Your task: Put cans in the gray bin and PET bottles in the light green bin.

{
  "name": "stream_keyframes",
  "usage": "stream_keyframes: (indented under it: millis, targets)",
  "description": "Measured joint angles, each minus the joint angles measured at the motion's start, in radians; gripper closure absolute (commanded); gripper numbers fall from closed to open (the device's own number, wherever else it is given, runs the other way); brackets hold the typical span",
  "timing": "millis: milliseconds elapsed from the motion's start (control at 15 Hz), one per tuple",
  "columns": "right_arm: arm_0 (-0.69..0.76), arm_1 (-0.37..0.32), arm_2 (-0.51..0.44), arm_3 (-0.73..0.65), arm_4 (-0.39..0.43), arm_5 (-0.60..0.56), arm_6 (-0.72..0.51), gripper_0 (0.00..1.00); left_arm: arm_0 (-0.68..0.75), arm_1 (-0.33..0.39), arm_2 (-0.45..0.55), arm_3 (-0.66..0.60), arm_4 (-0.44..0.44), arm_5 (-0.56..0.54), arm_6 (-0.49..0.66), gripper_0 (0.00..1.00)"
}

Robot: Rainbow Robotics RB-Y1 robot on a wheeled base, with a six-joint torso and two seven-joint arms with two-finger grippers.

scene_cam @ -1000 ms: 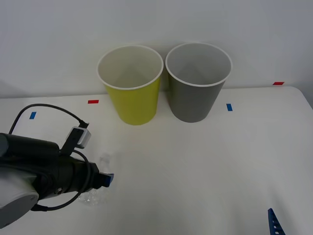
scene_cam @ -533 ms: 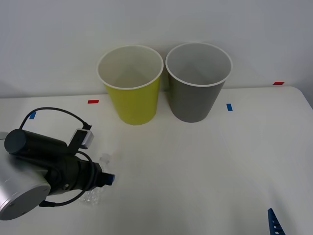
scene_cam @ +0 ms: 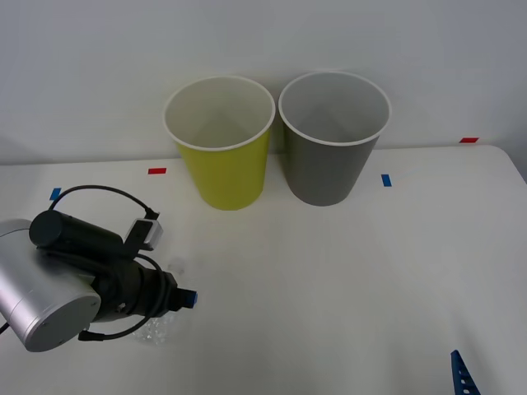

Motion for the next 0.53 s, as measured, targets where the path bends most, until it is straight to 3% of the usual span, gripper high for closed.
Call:
stream_keyframes:
  millis: [533]
  targets:
    - [0.0,0.0,0.0,0.0,0.0,0.0,0.0,0.0,-0.007,-0.003,-0.037,0.07,-0.035,0.0,-0.025,0.0]
